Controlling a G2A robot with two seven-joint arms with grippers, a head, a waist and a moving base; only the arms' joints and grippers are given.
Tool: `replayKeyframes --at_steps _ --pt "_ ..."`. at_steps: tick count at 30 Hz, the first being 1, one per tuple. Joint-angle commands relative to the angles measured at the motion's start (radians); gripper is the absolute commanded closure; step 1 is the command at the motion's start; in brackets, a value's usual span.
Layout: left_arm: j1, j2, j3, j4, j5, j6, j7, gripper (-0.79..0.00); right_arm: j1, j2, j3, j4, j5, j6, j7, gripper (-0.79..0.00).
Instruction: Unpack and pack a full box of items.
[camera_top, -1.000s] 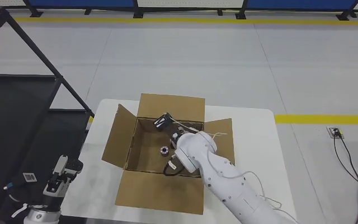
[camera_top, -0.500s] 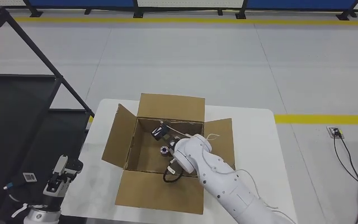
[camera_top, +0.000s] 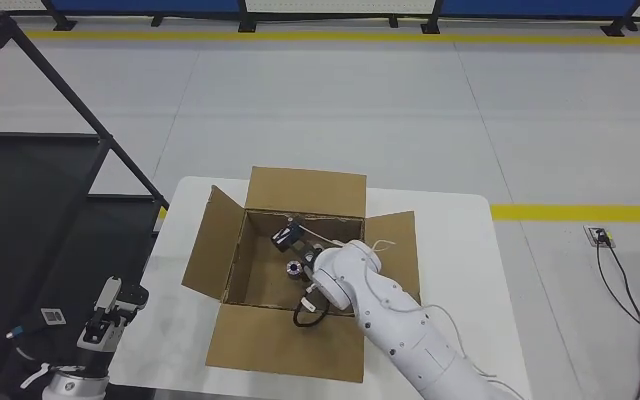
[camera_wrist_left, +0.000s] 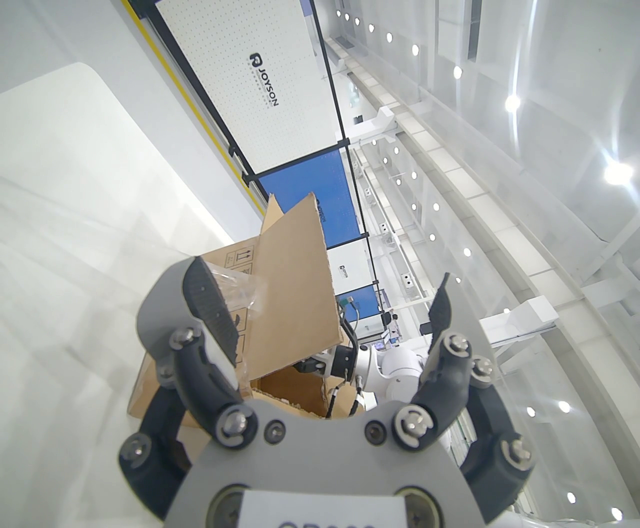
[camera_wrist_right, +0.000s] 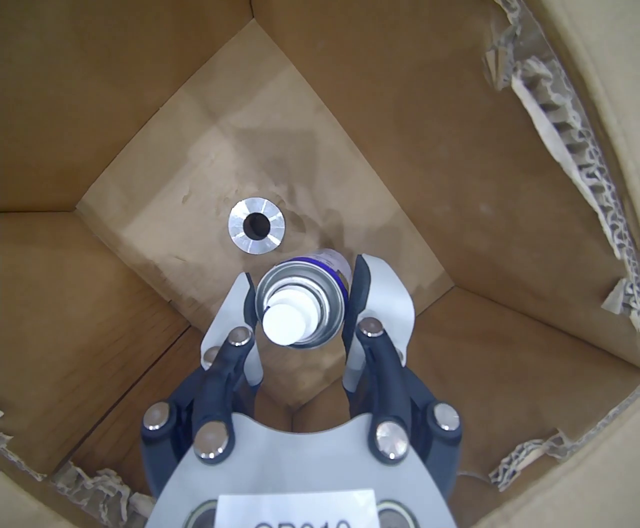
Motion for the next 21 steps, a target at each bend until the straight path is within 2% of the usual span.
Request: replayKeyframes --at_steps 1,5,6,8,11,12,15,18,21 --pt "0.0 0.0 0.0 0.0 0.0 0.0 0.0 -0.785 -0.008 0.001 0.007 -0.011 -0.009 0.008 0.001 -0.397" --pt "0.0 0.0 0.0 0.0 0.0 0.0 0.0 -0.785 -0.031 0.007 0.029 -0.046 -0.021 0.01 -0.001 -0.409" --pt "0.0 0.0 0.0 0.0 0.0 0.0 0.0 -0.785 -0.037 0.009 0.035 -0.056 -0.025 0.011 0.0 -0.456" --pt "0.0 0.0 0.0 0.0 0.0 0.0 0.0 -0.785 -0.051 0.013 0.045 -0.076 -0.039 0.014 0.004 -0.48" --pt "0.0 0.0 0.0 0.0 0.0 0.0 0.0 -0.785 -0.074 0.018 0.06 -0.117 -0.058 0.022 0.0 -0.594" --pt "0.0 0.0 0.0 0.0 0.0 0.0 0.0 -0.785 -0.085 0.02 0.066 -0.135 -0.067 0.025 -0.003 -0.702" --pt "0.0 0.0 0.0 0.0 0.0 0.0 0.0 -0.785 -0.136 0.031 0.099 -0.226 -0.09 0.051 -0.037 -0.785" --pt "0.0 0.0 0.0 0.0 0.0 0.0 0.0 -0.785 -0.224 0.046 0.148 -0.359 -0.117 0.082 -0.098 -0.785" --pt "0.0 0.0 0.0 0.0 0.0 0.0 0.0 -0.785 -0.344 0.065 0.23 -0.511 -0.065 0.063 -0.204 -0.785"
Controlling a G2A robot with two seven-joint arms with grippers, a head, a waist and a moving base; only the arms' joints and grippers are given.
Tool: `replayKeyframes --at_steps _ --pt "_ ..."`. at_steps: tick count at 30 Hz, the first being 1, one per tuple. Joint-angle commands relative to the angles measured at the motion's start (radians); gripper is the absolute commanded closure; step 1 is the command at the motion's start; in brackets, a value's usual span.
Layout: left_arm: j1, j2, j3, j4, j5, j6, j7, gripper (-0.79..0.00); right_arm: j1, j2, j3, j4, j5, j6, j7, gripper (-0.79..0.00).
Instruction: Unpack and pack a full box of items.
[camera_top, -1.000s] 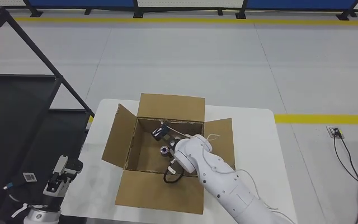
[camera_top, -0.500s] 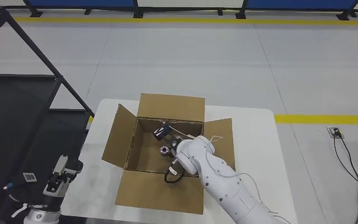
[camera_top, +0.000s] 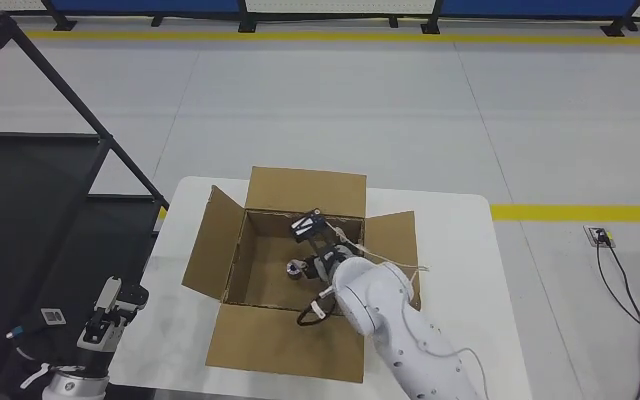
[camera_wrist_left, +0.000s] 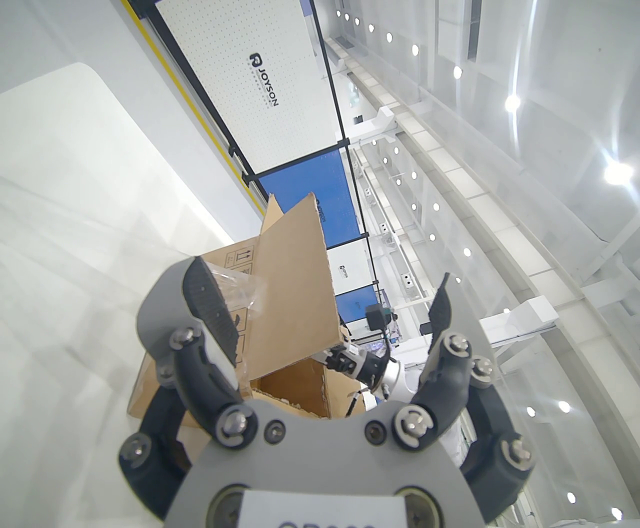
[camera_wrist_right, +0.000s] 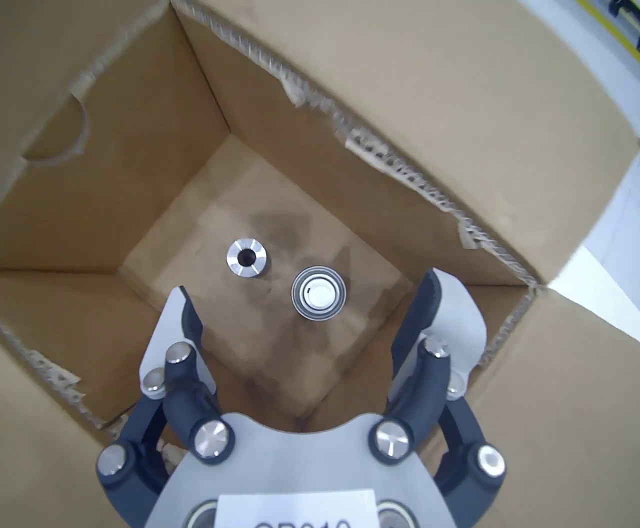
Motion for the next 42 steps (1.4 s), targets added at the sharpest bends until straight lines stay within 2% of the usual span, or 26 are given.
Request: replayKeyframes --at_steps 1,11,15,18,25,32,37,40,42 --pt "0.0 0.0 0.0 0.0 0.0 0.0 0.0 -0.785 -0.068 0.008 0.048 -0.083 0.038 -0.01 -0.061 -0.785" --pt "0.0 0.0 0.0 0.0 0.0 0.0 0.0 -0.785 -0.068 0.008 0.048 -0.083 0.038 -0.01 -0.061 -0.785" --pt "-0.018 -0.001 0.034 -0.052 0.017 0.028 0.023 -0.785 -0.067 0.008 0.049 -0.069 0.08 -0.055 -0.086 -0.785" --pt "-0.035 -0.001 0.069 -0.091 0.109 0.054 0.041 -0.785 -0.064 0.01 0.081 -0.079 0.163 -0.092 -0.105 -0.785" --pt "-0.07 -0.002 0.19 -0.118 0.301 0.097 0.061 -0.785 -0.185 0.029 0.234 -0.232 0.274 -0.054 -0.158 -0.785" --pt "-0.066 0.0 0.259 -0.143 0.359 0.061 0.025 -0.785 -0.338 0.058 0.455 -0.382 0.415 -0.06 -0.079 -0.785" --pt "-0.064 0.003 0.292 -0.167 0.403 0.066 0.006 -0.785 -0.373 0.077 0.585 -0.389 0.557 -0.089 0.029 -0.785" --pt "-0.074 0.004 0.312 -0.173 0.424 0.091 -0.006 -0.785 -0.353 0.088 0.637 -0.348 0.636 -0.106 0.107 -0.785" --pt "-0.089 0.006 0.325 -0.18 0.45 0.126 -0.031 -0.785 -0.331 0.095 0.658 -0.31 0.633 -0.088 0.128 -0.785"
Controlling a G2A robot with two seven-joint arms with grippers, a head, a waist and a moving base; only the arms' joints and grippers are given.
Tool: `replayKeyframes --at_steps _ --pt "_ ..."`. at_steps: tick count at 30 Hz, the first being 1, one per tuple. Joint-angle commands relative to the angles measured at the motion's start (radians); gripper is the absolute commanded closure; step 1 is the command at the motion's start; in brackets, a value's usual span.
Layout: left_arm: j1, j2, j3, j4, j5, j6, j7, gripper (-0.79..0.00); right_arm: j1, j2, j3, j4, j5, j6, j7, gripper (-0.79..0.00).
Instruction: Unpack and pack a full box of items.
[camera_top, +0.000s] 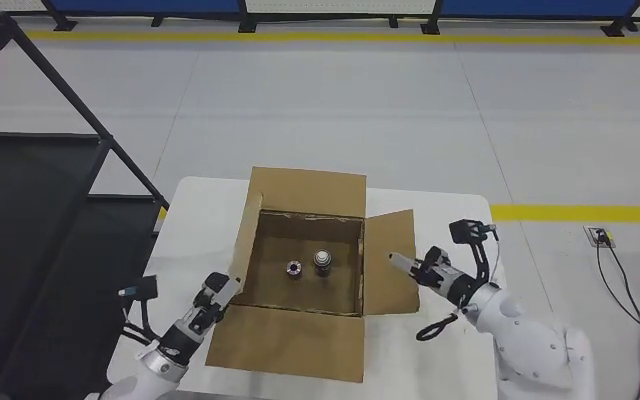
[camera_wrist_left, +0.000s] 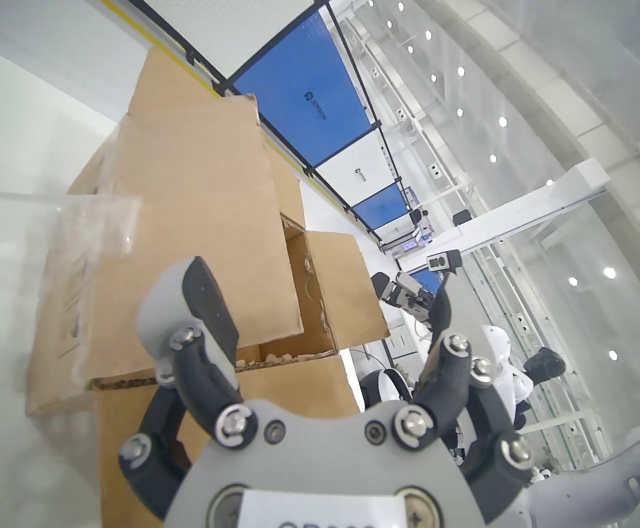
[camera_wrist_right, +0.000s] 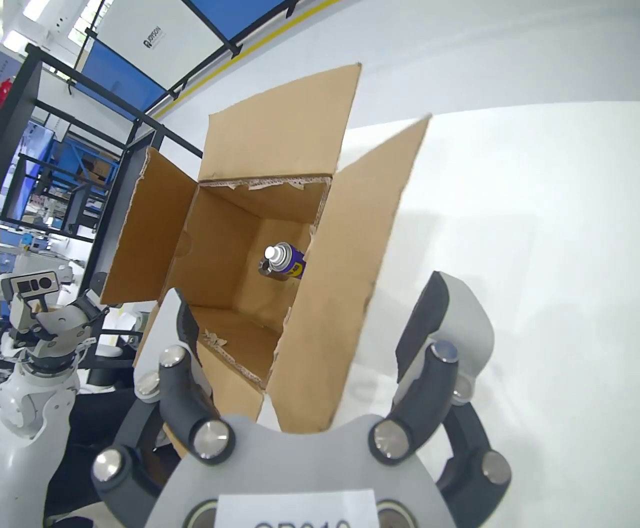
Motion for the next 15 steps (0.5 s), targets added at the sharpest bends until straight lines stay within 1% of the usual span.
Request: replayKeyframes --at_steps 1,2,4,10,12,15 --pt "-0.016 0.001 0.013 -0.005 0.027 0.024 -0.01 -0.785 0.024 0.005 0.01 0.035 0.0 0.017 0.016 -0.785" --pt "-0.022 0.002 0.023 -0.004 0.04 0.033 -0.015 -0.785 0.036 0.007 0.01 0.051 0.022 0.009 0.023 -0.785" --pt "-0.037 0.003 0.041 -0.005 0.059 0.047 -0.023 -0.785 0.056 0.013 0.011 0.088 0.082 -0.041 0.059 -0.785" --pt "-0.08 0.005 0.084 0.015 0.096 0.087 -0.04 -0.785 0.133 0.034 -0.022 0.183 0.253 -0.229 0.201 -0.785" --pt "-0.09 0.006 0.096 0.025 0.099 0.094 -0.054 -0.785 0.169 0.04 -0.037 0.203 0.273 -0.246 0.233 -0.785" --pt "-0.105 0.007 0.109 0.038 0.105 0.1 -0.06 -0.785 0.226 0.045 -0.091 0.229 0.335 -0.283 0.273 -0.785"
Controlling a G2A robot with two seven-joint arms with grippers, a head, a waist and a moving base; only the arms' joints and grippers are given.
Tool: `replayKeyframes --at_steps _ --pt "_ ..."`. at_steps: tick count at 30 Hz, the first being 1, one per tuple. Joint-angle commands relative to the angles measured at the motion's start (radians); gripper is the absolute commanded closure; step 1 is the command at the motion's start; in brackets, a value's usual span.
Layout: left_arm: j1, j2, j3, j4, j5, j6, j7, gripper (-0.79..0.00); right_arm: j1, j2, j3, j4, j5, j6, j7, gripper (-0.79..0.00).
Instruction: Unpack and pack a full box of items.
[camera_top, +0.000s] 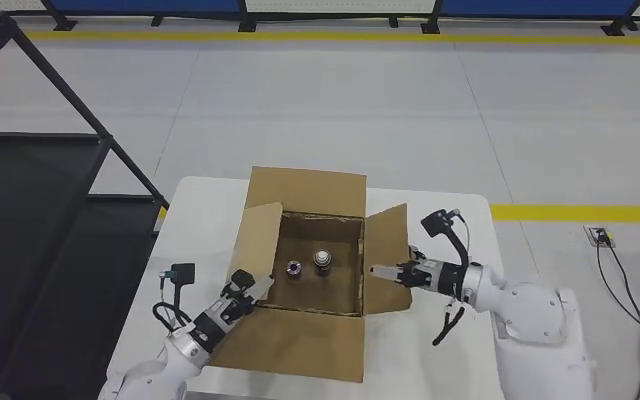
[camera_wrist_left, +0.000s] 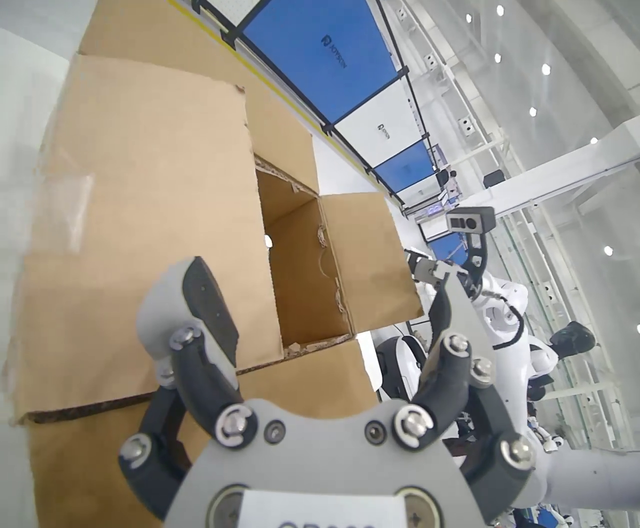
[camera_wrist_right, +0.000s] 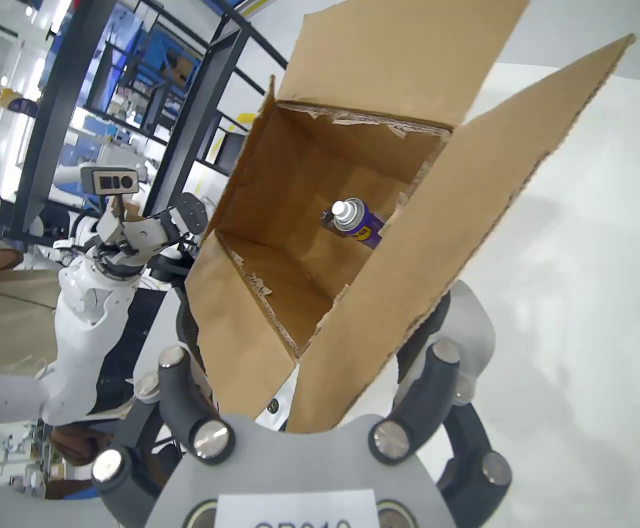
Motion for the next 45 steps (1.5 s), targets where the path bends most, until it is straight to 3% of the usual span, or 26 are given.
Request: replayKeyframes --at_steps 1,9,18,28,36,45 --pt "-0.007 0.001 0.007 0.007 0.003 0.002 -0.001 -0.785 0.04 0.002 -0.035 0.015 0.03 -0.01 0.01 -0.785" --pt "-0.005 0.005 0.012 0.017 -0.002 -0.003 0.002 -0.785 0.251 -0.01 -0.223 0.215 0.163 -0.007 -0.034 -0.785" --pt "0.017 0.011 -0.018 0.023 -0.068 -0.01 0.0 -0.785 0.445 -0.038 -0.41 0.501 0.129 0.041 -0.158 -0.785" --pt "-0.018 0.017 -0.001 0.06 -0.048 -0.003 -0.003 -0.785 0.484 -0.042 -0.474 0.627 0.127 0.028 -0.207 -0.785" --pt "-0.059 0.02 0.021 0.102 -0.044 0.023 -0.019 -0.785 0.459 -0.036 -0.514 0.61 0.081 -0.003 -0.229 -0.785" --pt "-0.084 0.025 0.022 0.133 -0.077 0.041 -0.041 -0.785 0.442 -0.029 -0.545 0.592 -0.011 0.051 -0.297 -0.785"
